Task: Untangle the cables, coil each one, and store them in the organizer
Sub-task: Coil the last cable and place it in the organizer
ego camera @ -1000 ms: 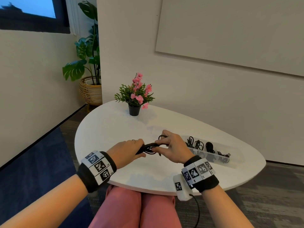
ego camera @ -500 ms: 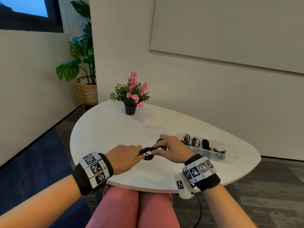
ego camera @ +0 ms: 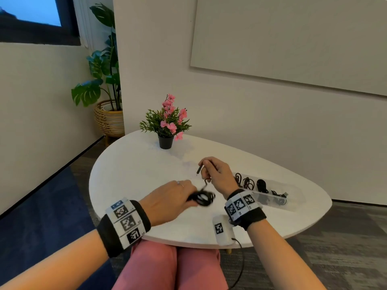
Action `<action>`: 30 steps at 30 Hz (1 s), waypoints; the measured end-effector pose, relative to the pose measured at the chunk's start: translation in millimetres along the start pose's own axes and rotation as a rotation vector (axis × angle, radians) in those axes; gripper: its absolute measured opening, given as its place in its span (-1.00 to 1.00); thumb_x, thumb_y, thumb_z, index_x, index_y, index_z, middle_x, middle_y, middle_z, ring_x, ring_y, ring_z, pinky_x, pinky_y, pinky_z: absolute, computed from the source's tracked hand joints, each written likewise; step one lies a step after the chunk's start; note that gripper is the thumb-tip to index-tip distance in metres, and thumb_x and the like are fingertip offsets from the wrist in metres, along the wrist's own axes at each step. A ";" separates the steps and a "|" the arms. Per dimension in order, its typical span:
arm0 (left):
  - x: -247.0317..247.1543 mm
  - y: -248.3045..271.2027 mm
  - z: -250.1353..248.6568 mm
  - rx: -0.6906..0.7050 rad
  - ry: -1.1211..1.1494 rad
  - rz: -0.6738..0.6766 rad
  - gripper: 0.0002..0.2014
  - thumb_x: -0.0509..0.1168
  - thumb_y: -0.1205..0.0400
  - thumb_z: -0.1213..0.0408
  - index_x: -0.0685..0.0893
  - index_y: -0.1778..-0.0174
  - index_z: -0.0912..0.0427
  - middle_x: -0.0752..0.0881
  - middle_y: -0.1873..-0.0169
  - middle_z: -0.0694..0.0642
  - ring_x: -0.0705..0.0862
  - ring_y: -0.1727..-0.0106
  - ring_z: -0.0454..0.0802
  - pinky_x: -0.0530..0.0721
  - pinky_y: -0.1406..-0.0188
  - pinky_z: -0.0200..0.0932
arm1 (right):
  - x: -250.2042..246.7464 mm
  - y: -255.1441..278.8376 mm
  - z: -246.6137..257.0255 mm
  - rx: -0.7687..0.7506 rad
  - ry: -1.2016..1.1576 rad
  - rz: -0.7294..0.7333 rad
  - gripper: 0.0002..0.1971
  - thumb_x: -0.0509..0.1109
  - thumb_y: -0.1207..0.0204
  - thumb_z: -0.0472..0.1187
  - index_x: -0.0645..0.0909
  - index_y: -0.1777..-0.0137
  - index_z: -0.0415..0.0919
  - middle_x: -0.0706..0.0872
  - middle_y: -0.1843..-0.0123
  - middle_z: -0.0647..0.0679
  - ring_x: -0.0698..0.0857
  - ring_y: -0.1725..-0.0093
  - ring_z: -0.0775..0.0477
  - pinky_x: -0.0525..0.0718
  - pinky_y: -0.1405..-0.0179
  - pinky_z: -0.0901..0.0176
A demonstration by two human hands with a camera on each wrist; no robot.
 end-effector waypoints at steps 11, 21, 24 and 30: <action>5.0 -3.0 47.5 -0.573 0.386 -0.331 -0.84 0.06 -0.72 0.15 0.44 0.01 0.17 0.54 0.31 0.02 0.52 0.29 0.02 0.38 0.39 -0.20 | 43.8 43.1 0.5 -0.406 0.239 -0.204 -0.81 0.11 -0.69 -0.14 0.55 -0.04 -0.14 0.57 0.34 0.09 0.53 0.37 0.11 0.47 0.34 0.42; -0.8 -8.2 21.3 -0.264 -0.075 0.100 -0.83 0.52 -0.30 0.43 0.71 0.25 0.35 0.72 0.37 0.23 0.71 0.36 0.02 0.70 0.30 -0.21 | 53.5 57.7 63.7 -0.934 0.441 0.010 -0.68 0.34 -0.49 -0.54 0.62 -0.21 -0.30 0.75 0.06 -0.15 0.68 0.06 0.02 0.59 -0.01 0.43; 0.1 -6.4 1.7 -0.070 -0.140 0.167 -0.81 0.25 -0.64 0.29 0.66 -0.10 0.27 0.71 0.01 0.25 0.69 0.08 0.12 0.53 0.19 -0.13 | 42.9 35.6 73.6 -0.609 0.277 0.008 -0.77 0.32 -0.58 -0.36 0.66 -0.20 -0.26 0.78 0.17 -0.05 0.66 0.19 0.25 0.49 0.06 0.60; -1.3 -2.8 13.7 -0.063 0.008 -0.020 -0.64 0.10 -0.68 0.02 0.52 -0.10 0.28 0.65 0.02 0.18 0.58 0.12 0.15 0.48 0.16 -0.06 | 19.6 0.7 44.7 -0.111 -0.111 0.114 -0.80 0.29 -0.61 -0.36 0.66 -0.16 -0.28 0.79 0.27 -0.11 0.53 0.46 0.06 0.60 0.36 0.32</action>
Point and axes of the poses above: each hand's wrist, its own y-axis away from the middle knuckle, its own x-axis out of the palm, z = x × y, the point moved 3 cm from there along -y, towards the middle knuckle
